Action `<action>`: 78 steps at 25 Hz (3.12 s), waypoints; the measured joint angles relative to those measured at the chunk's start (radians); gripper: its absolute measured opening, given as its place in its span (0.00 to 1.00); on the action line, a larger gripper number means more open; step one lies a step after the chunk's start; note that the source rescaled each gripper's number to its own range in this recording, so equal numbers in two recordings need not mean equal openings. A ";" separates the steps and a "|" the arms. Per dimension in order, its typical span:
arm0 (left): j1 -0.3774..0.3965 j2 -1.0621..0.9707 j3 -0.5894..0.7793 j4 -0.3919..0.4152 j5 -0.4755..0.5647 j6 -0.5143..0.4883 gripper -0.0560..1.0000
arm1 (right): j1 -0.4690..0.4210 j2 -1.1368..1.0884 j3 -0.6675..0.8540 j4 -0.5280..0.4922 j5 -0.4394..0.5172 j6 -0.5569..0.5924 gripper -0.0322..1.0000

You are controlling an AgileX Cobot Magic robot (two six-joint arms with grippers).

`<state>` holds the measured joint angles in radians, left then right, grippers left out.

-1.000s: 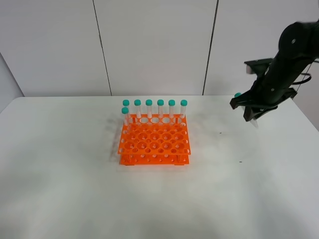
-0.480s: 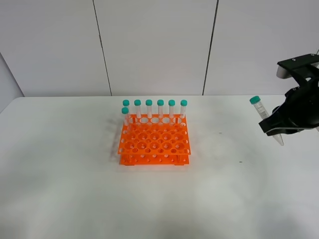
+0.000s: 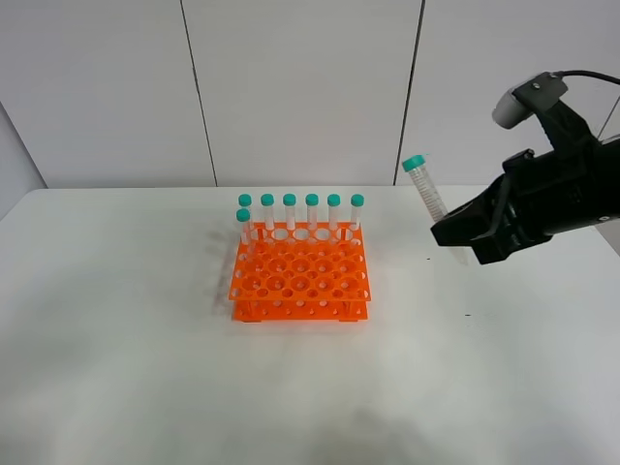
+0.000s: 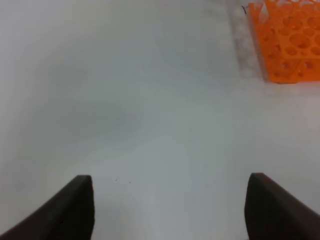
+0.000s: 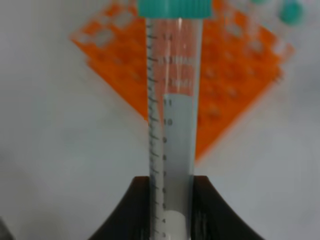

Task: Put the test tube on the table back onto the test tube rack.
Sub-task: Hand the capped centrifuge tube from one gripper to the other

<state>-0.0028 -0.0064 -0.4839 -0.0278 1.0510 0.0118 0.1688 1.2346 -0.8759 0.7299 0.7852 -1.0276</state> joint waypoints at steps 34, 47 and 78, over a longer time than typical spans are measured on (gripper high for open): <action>0.000 0.740 -0.237 -0.548 -0.445 0.324 0.89 | 0.234 0.162 0.008 0.147 -0.076 -0.168 0.04; -0.077 1.085 -0.238 -1.280 -0.359 0.922 0.89 | 0.350 0.162 0.008 0.155 -0.163 -0.133 0.04; -0.464 1.335 -0.277 -1.540 -0.593 1.050 0.89 | 0.345 0.163 0.008 0.185 -0.114 -0.118 0.04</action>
<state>-0.4664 1.3284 -0.7612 -1.5675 0.4577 1.0621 0.5142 1.3975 -0.8681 0.9148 0.6709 -1.1460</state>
